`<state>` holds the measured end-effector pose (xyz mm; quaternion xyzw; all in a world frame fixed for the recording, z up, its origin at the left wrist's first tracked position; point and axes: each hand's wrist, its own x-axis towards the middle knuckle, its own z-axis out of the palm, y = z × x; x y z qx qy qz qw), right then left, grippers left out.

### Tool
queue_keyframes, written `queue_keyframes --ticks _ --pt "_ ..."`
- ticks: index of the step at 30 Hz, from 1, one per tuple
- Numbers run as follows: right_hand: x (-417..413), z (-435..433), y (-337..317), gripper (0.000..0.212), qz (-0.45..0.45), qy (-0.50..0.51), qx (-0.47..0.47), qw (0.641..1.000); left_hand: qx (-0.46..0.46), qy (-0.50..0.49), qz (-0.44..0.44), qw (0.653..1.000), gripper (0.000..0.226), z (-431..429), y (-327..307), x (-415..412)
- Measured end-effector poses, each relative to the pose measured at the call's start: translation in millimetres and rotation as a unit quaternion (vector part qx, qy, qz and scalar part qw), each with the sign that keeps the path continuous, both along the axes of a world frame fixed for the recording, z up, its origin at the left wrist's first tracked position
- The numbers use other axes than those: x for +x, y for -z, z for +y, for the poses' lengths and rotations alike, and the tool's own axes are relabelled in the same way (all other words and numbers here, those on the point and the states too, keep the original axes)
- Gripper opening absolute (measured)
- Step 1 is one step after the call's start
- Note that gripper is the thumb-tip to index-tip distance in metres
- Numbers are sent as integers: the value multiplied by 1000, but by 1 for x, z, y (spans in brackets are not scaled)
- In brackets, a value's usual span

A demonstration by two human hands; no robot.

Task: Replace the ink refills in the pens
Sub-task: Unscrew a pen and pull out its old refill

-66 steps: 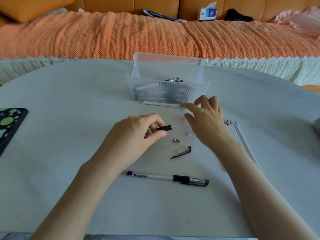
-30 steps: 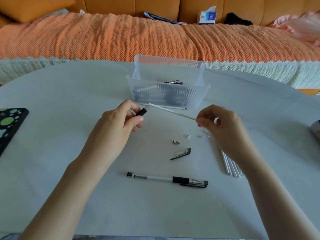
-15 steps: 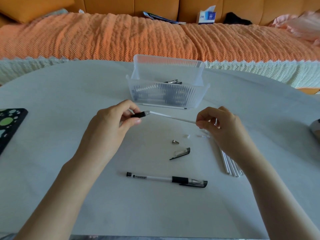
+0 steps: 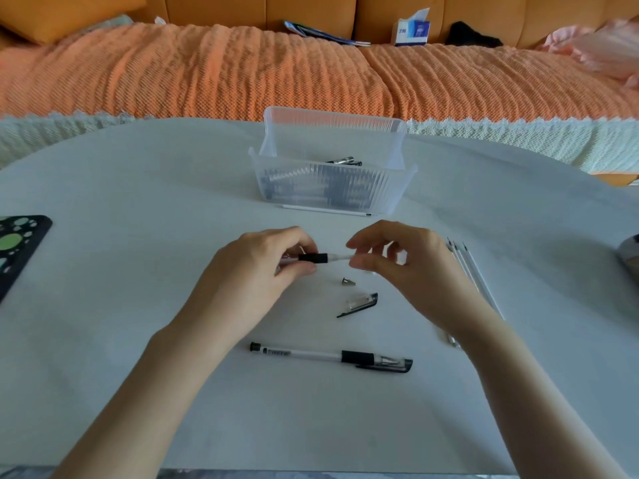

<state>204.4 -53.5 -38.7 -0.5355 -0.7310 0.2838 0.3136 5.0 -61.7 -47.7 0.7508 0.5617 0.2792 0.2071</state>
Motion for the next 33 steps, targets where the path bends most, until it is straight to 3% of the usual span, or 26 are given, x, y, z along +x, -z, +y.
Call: queue_keyframes --ticks 3,7,20,33 --pt "6 1 -1 15 27 12 -17 999 2 1 -12 1000 11 3 2 -3" --pt "13 1 -3 6 22 36 -24 999 1 1 -19 1000 11 3 1 -3" --pt "1 -5 -4 8 60 -4 -26 998 30 22 -46 998 14 -5 -3 13" --pt "0 -10 -4 8 65 -19 -38 997 88 25 19 996 23 -9 -4 20"
